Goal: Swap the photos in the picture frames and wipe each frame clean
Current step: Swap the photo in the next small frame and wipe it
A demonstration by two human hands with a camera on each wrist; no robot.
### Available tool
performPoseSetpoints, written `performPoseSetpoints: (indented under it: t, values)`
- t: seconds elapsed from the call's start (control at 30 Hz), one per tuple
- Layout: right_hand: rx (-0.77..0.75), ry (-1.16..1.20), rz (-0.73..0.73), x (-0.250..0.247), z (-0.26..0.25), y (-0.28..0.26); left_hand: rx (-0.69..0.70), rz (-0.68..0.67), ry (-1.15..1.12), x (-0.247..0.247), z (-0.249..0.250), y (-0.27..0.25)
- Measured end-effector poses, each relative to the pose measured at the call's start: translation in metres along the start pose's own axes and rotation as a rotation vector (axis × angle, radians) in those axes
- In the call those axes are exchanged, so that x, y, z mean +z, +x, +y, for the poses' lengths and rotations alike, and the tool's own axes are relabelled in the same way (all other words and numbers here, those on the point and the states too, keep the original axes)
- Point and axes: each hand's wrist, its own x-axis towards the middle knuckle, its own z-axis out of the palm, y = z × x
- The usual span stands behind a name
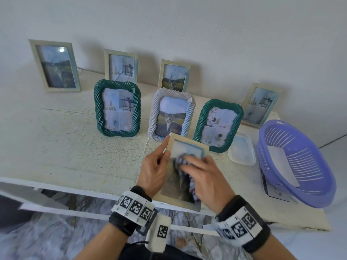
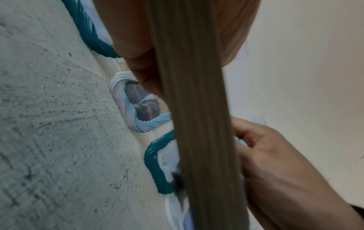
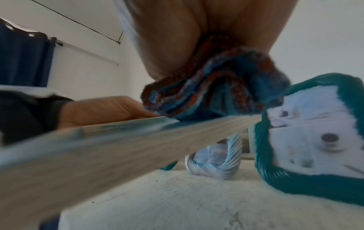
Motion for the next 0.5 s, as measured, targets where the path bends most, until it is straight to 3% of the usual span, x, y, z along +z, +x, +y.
performPoseSetpoints:
  t: [0.1, 0.27, 0.43, 0.5]
  values:
    - [0.117, -0.026, 0.031, 0.003, 0.007, 0.013, 0.002, -0.027, -0.043, 0.001, 0.003, -0.001]
    - [-0.148, 0.000, 0.036, 0.000, -0.025, -0.009, -0.007, 0.011, -0.037, -0.008, 0.001, -0.001]
    - [0.205, 0.048, 0.014, 0.007, 0.008, 0.010, -0.030, 0.007, -0.058, -0.006, 0.005, -0.008]
    - [0.190, 0.067, 0.000, 0.010, -0.008, 0.008, -0.018, 0.017, -0.040, -0.010, 0.008, -0.004]
